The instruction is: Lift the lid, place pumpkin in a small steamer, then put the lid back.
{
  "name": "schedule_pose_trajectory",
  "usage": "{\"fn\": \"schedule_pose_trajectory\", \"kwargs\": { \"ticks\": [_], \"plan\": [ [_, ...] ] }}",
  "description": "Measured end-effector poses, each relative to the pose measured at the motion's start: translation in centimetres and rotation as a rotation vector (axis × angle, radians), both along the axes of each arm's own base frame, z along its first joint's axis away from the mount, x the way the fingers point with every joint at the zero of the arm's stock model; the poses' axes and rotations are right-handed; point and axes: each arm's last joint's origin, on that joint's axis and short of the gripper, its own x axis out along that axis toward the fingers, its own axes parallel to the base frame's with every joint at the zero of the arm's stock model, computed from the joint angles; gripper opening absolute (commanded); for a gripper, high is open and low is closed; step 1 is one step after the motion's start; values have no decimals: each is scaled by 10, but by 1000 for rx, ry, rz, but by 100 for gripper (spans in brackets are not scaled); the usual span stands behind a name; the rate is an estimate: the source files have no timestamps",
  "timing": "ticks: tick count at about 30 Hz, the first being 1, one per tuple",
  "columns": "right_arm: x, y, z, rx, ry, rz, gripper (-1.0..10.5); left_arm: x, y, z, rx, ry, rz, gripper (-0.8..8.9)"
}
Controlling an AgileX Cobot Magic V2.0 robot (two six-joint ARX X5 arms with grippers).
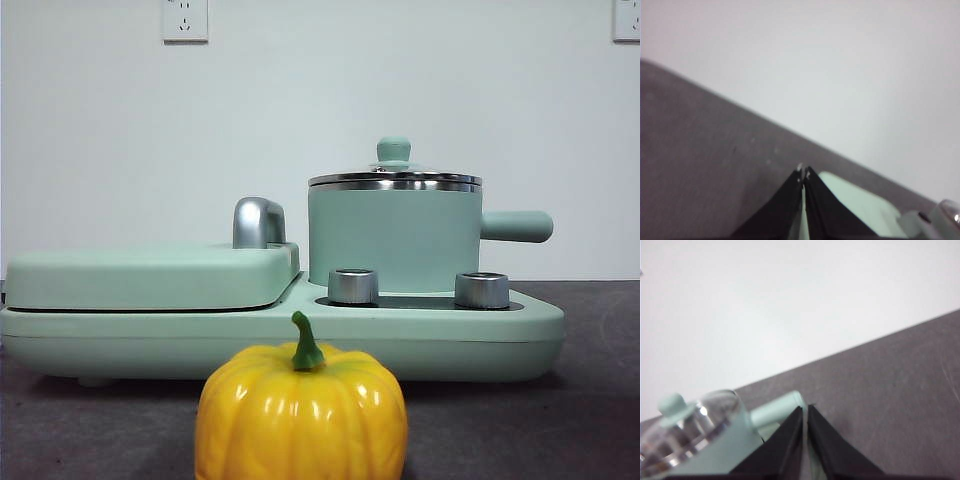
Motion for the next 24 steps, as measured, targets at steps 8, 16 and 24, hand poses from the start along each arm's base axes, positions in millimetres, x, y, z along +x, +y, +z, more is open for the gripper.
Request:
{"fn": "schedule_pose_trajectory", "kwargs": {
  "ticks": [8,16,24],
  "plan": [
    [-18,0,56,-60,-69,-6,14,-13,0,48,36,47,3,10],
    [-17,2,98,-179,65,49,15,-18,0,99,193,165,-6,10],
    [7,6,126,-309,184,211,15,-5,-5,134,336,230,-192,10]
  ]
}}
